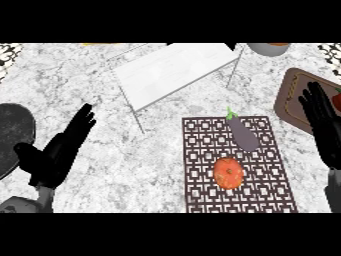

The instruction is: Pick the squash from the placemat and place it in the tiered shelf

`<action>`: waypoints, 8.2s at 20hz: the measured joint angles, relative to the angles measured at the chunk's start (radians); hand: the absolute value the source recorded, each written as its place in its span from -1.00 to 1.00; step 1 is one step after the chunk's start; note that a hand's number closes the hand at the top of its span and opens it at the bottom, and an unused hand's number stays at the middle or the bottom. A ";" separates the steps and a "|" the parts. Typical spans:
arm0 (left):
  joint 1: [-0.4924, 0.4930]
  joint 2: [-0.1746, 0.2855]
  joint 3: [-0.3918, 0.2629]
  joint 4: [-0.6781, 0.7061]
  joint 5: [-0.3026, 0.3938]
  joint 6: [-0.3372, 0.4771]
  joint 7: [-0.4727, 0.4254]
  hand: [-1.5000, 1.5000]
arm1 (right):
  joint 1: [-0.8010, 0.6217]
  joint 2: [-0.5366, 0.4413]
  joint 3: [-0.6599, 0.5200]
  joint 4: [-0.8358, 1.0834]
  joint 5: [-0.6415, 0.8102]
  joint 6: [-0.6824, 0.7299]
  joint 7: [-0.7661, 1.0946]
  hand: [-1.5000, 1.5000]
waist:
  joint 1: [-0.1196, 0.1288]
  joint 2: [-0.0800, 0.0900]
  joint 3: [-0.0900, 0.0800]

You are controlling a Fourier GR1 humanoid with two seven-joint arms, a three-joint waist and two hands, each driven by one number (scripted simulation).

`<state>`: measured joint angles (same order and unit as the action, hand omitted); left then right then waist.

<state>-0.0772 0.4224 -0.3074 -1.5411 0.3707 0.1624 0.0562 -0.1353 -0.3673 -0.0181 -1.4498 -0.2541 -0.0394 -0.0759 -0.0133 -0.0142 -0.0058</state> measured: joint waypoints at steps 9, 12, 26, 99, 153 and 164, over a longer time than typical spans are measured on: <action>-0.016 0.013 0.130 -0.041 -0.071 0.150 -0.014 0.00 | 0.020 0.186 0.025 -0.078 0.193 -0.397 0.078 -1.00 | 0.009 0.007 0.003; -0.002 0.008 0.139 -0.084 -0.089 0.191 0.012 0.00 | 0.082 0.278 0.049 -0.162 0.191 -0.475 0.031 -1.00 | 0.008 0.008 0.005; -0.004 -0.009 0.157 -0.109 -0.127 0.209 0.035 0.00 | 0.256 -0.034 0.336 -0.582 0.527 -0.275 0.546 -1.00 | 0.012 0.009 -0.001; -0.008 -0.181 0.278 -0.117 -0.289 0.054 0.076 0.00 | -0.078 0.292 0.591 0.070 1.344 0.216 0.769 1.00 | 0.036 0.007 -0.006; 0.000 -0.236 0.342 -0.148 -0.345 -0.006 0.106 0.00 | -0.765 0.365 0.082 0.317 0.982 -0.101 0.420 1.00 | 0.031 0.018 0.006; -0.044 -0.254 0.341 -0.127 -0.363 -0.002 0.119 0.00 | -0.929 0.366 -0.010 0.732 0.873 -0.304 0.216 -1.00 | 0.040 0.022 0.006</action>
<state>-0.1209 0.1688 0.0334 -1.6682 0.0074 0.1608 0.1755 -1.0644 -0.0009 -0.0280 -0.7182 0.6186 -0.3434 0.1398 0.0269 0.0080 0.0000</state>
